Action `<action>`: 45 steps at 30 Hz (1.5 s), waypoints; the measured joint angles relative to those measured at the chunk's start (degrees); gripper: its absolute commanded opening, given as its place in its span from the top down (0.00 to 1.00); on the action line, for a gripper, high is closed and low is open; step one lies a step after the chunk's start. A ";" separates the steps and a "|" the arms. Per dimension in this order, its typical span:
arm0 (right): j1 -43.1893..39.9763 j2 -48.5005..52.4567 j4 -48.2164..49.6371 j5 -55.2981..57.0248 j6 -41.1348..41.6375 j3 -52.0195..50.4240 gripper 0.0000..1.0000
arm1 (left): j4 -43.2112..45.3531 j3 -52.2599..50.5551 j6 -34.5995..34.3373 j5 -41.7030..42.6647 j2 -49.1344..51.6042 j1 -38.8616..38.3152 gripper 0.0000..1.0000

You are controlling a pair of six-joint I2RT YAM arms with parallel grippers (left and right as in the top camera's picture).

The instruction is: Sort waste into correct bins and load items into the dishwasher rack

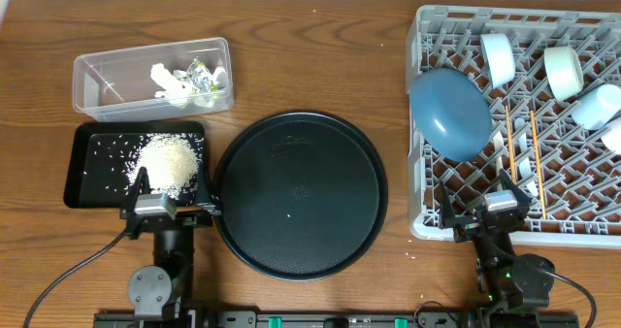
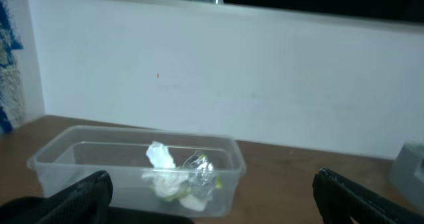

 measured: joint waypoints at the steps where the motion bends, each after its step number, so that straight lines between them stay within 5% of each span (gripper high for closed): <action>1: 0.00 0.02 0.00 0.00 0.00 0.00 0.01 | -0.90 -0.50 0.76 0.00 -0.02 0.00 0.02; 8: 0.00 -0.02 0.04 -0.02 0.00 0.02 0.01 | -12.59 -0.72 2.73 0.76 0.15 0.00 0.02; 45: 0.00 -0.02 0.00 -0.02 0.00 0.02 0.01 | -12.98 -0.48 2.78 0.87 0.04 0.00 0.02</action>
